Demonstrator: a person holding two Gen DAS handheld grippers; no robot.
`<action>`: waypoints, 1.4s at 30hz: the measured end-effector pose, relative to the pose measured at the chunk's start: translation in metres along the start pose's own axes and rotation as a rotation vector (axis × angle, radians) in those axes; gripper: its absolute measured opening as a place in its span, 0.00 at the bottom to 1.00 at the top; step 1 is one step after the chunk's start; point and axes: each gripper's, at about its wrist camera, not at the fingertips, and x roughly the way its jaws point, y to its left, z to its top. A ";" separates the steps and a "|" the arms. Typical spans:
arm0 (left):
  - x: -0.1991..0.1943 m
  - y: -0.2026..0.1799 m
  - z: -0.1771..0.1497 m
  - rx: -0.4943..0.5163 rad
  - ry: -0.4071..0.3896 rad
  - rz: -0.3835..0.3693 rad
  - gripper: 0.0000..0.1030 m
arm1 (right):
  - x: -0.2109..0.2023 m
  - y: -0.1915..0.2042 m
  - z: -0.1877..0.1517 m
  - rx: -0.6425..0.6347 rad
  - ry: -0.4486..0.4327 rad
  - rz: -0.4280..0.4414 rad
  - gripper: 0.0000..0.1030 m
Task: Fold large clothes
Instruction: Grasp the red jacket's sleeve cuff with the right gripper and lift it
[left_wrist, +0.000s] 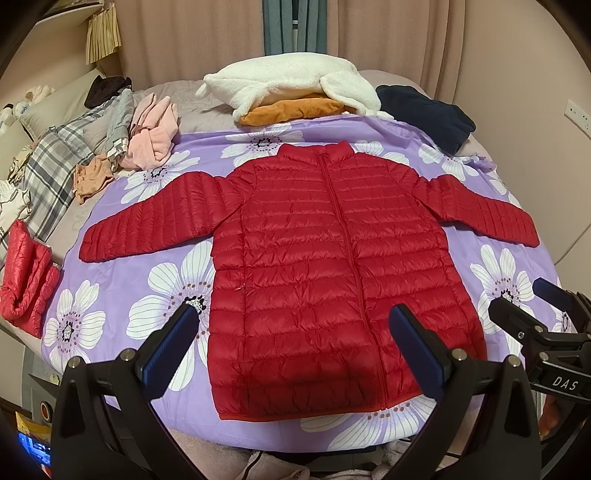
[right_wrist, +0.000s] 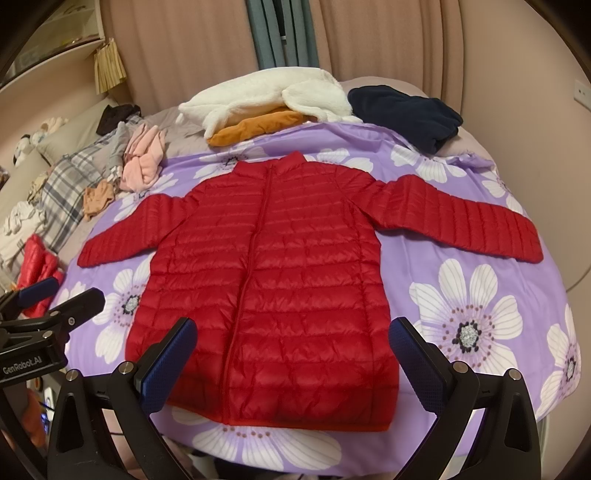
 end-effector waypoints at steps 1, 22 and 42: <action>0.000 0.000 0.000 0.000 0.000 0.000 1.00 | 0.000 0.000 0.000 0.000 0.001 0.000 0.99; 0.053 0.030 -0.008 -0.173 0.168 -0.130 1.00 | 0.024 -0.050 -0.017 0.234 0.023 0.143 0.99; 0.150 0.036 0.000 -0.368 0.311 -0.419 1.00 | 0.074 -0.263 -0.032 0.829 -0.175 0.099 0.99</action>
